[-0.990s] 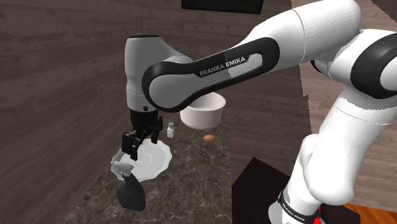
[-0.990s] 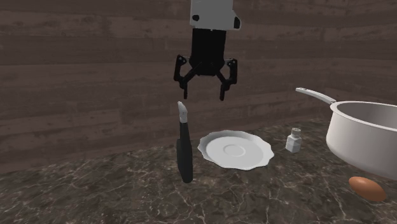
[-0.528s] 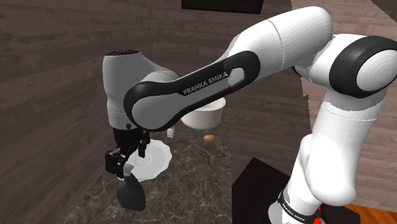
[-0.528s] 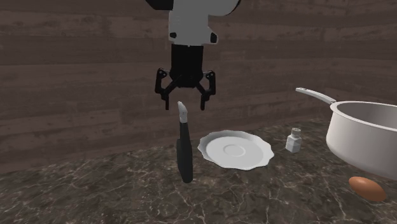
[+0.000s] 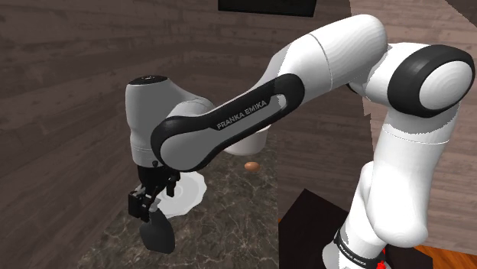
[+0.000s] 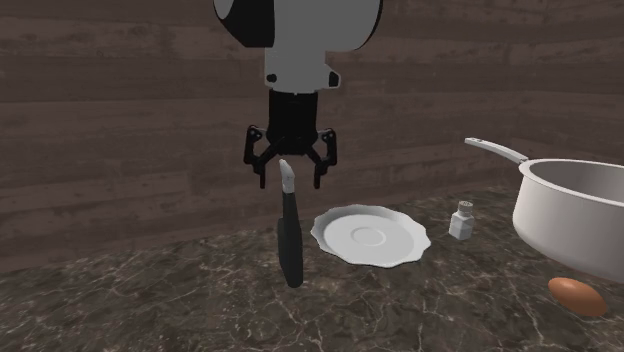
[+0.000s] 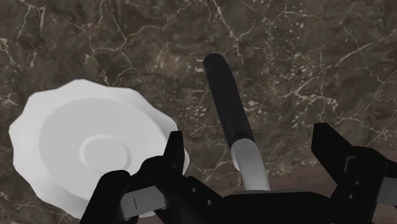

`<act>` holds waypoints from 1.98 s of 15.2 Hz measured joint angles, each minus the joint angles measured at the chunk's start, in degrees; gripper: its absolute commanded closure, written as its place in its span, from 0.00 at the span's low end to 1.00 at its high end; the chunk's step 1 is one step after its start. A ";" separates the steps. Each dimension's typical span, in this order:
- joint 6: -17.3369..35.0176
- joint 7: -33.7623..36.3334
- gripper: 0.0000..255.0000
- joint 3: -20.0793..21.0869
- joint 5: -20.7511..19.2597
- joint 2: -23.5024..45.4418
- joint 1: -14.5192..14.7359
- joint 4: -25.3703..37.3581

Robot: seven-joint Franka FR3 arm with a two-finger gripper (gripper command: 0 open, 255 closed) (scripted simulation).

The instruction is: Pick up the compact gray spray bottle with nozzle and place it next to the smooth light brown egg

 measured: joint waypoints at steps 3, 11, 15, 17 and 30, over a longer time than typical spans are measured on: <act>0.05 0.02 0.00 0.00 -0.02 0.04 0.01 0.00; 0.04 0.02 1.00 0.00 -0.02 0.04 0.01 0.03; -0.28 0.01 1.00 0.01 0.02 -0.05 0.01 0.25; -1.39 -0.15 1.00 0.04 0.26 -0.54 -0.06 0.91; -10.66 -0.85 1.00 0.10 1.52 -3.21 -0.37 7.74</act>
